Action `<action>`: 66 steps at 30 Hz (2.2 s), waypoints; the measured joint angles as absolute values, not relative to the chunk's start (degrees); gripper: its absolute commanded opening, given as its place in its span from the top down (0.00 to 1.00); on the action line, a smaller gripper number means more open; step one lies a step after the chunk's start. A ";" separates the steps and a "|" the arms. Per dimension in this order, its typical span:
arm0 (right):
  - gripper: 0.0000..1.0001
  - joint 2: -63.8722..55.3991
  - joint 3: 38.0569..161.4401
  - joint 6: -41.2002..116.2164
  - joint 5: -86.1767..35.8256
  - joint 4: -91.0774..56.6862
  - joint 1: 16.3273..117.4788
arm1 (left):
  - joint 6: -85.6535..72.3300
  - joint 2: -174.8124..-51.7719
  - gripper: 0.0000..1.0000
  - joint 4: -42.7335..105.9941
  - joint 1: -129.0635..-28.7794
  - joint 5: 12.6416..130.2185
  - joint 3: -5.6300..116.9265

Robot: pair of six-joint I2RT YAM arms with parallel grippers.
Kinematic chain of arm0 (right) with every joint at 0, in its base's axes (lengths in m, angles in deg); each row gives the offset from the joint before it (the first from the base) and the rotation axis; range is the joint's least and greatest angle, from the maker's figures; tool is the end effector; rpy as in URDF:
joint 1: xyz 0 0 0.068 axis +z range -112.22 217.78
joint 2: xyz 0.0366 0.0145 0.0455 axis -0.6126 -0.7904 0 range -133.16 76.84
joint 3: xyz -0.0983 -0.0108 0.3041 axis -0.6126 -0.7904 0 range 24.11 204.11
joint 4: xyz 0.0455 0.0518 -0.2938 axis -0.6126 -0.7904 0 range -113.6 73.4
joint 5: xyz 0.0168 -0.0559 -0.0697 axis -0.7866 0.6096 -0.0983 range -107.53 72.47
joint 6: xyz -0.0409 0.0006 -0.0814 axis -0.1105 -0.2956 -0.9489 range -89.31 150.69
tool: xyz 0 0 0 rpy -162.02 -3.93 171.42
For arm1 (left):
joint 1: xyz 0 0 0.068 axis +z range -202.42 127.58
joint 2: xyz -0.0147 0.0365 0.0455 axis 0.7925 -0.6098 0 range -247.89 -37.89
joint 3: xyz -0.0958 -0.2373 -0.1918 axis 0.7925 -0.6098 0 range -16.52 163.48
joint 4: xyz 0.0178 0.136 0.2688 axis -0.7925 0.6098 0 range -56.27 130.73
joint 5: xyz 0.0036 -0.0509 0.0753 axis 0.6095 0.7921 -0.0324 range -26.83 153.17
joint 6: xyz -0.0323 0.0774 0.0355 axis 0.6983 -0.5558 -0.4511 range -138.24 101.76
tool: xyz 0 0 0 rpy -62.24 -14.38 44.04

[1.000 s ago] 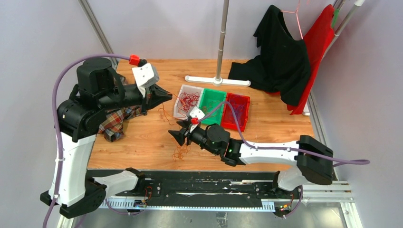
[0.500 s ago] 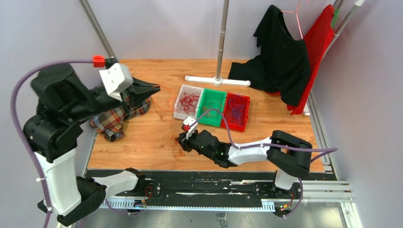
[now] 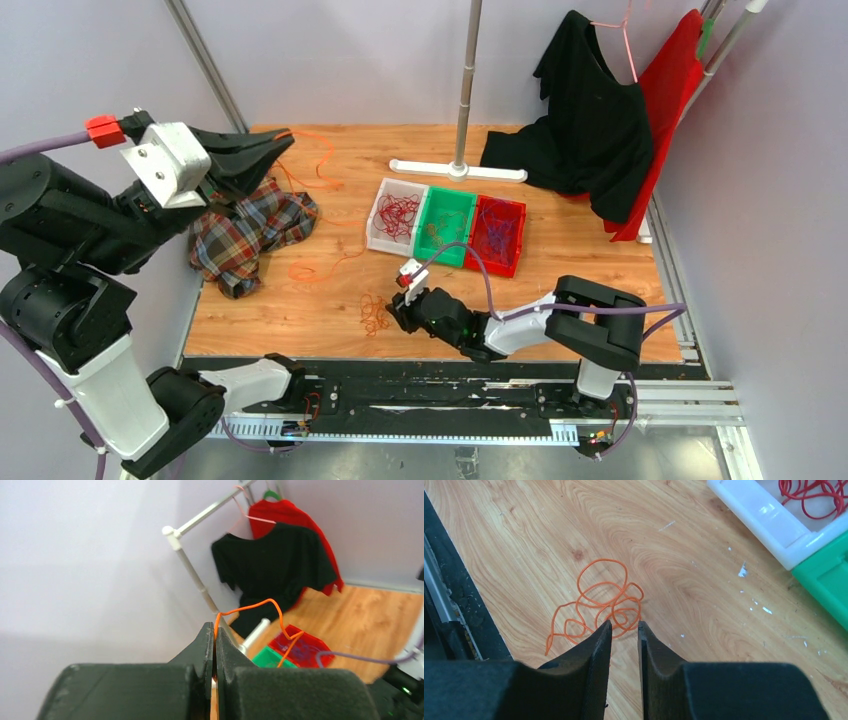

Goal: Untangle the cables

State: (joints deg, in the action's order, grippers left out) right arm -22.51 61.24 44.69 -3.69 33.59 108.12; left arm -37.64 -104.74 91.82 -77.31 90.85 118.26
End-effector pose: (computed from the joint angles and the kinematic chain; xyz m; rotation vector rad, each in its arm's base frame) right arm 0.1555 0.3775 0.1630 -0.7115 1.7126 0.8366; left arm 0.0692 -0.0738 0.7149 0.8907 1.1210 -0.4163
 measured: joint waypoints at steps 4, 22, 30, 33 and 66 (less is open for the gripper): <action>0.74 -22.53 59.12 45.63 -2.88 34.67 108.12 | -37.73 -104.41 0.99 85.35 -77.31 85.93 117.78; 0.45 -3.21 61.30 44.61 -0.37 26.93 108.12 | -29.75 -97.06 1.00 75.12 -77.31 88.21 89.76; 0.46 4.73 62.83 42.55 2.93 24.11 106.24 | -25.84 -102.83 0.99 73.74 -77.42 91.48 84.29; 0.47 7.02 61.37 42.57 3.96 23.41 104.14 | -25.29 -105.35 0.99 71.86 -77.70 91.44 83.55; 0.57 24.29 48.58 45.09 20.25 10.78 94.70 | -32.22 -137.19 1.00 53.39 -82.53 87.97 88.69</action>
